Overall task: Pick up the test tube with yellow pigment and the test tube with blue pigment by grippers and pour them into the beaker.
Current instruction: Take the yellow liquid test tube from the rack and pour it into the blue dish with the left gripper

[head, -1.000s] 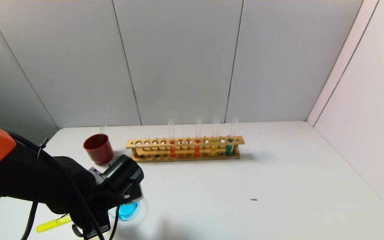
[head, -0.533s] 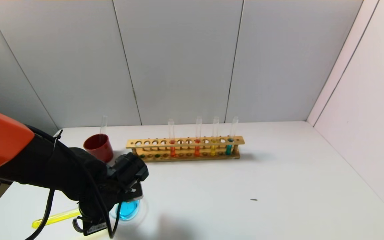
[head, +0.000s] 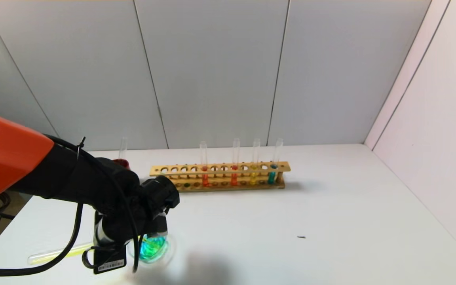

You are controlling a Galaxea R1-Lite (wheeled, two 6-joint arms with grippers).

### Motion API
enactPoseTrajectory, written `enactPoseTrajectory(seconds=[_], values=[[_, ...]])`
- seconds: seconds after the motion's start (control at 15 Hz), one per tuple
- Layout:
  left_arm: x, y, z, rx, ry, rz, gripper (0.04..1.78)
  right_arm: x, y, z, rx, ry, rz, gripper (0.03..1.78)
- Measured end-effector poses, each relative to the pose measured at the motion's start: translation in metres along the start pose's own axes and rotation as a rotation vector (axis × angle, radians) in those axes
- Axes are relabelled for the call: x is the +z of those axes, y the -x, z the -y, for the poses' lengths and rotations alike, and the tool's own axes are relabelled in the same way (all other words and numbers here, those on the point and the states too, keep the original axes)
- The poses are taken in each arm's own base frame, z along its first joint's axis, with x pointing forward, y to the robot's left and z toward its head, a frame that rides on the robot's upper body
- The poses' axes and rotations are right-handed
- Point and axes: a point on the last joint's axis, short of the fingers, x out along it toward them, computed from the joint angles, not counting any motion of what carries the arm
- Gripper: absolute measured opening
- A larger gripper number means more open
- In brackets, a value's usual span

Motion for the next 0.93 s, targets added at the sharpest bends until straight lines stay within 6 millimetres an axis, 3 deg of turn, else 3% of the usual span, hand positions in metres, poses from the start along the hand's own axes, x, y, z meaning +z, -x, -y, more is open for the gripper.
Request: enactPoseTrajectory(seconds=[0.93], values=[[0.012, 0.023, -0.028, -0.032, -0.102, -0.126, 0.34, 0.0, 0.0, 0.0, 0.0, 0.0, 0.0, 1.7]])
